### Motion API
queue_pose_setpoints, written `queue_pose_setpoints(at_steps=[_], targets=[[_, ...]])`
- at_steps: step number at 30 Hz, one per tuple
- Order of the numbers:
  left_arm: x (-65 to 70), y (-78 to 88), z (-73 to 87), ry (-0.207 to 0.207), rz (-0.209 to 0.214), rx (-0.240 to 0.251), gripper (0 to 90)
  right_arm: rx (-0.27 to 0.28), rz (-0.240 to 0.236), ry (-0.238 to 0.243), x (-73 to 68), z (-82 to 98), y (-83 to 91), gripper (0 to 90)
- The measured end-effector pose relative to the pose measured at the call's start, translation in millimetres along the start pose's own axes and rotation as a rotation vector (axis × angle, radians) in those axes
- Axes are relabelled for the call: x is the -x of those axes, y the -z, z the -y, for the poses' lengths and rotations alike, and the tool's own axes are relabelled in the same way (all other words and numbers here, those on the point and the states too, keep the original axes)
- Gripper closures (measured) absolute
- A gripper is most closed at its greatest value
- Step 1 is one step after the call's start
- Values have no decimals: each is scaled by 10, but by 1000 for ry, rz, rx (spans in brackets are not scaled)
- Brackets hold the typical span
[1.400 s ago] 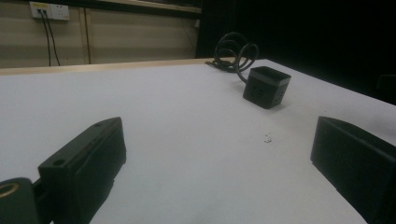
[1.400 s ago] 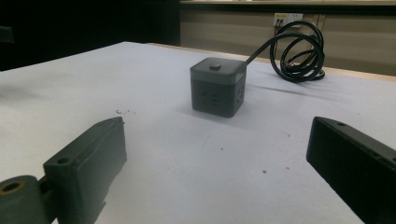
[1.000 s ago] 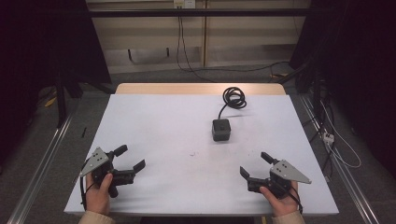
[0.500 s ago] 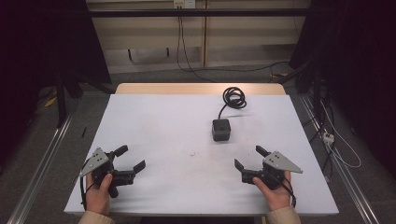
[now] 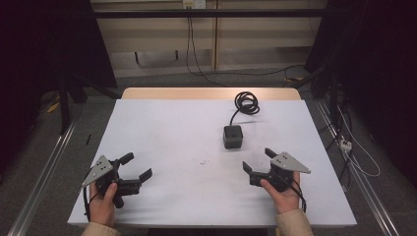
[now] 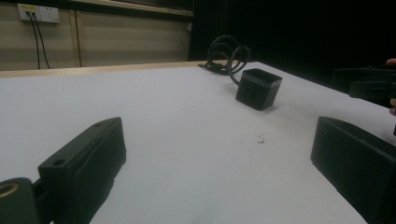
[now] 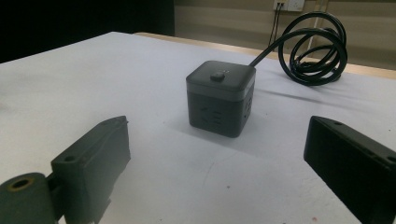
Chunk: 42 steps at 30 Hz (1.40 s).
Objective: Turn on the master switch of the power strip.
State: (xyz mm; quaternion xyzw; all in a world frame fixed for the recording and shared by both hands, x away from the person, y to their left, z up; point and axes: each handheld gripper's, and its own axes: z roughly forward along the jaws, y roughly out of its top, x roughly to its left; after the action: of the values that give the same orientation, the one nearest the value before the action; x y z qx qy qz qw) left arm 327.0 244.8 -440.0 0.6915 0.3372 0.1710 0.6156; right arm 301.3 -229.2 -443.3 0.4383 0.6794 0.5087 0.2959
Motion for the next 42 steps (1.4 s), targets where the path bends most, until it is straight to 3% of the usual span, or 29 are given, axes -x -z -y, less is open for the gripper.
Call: queue_pose_setpoints(at_steps=[14,32,42], targets=[[9,-19,2,-6,8,-4,30,5,8,-12,-20,-88,-150,86],[12,-15,-1,-10,17,3,30,-9,3,10,-45,-230,-333,117],[-2,1,-8,-11,17,10,30,-16,24,-11,-6,-257,-413,168]])
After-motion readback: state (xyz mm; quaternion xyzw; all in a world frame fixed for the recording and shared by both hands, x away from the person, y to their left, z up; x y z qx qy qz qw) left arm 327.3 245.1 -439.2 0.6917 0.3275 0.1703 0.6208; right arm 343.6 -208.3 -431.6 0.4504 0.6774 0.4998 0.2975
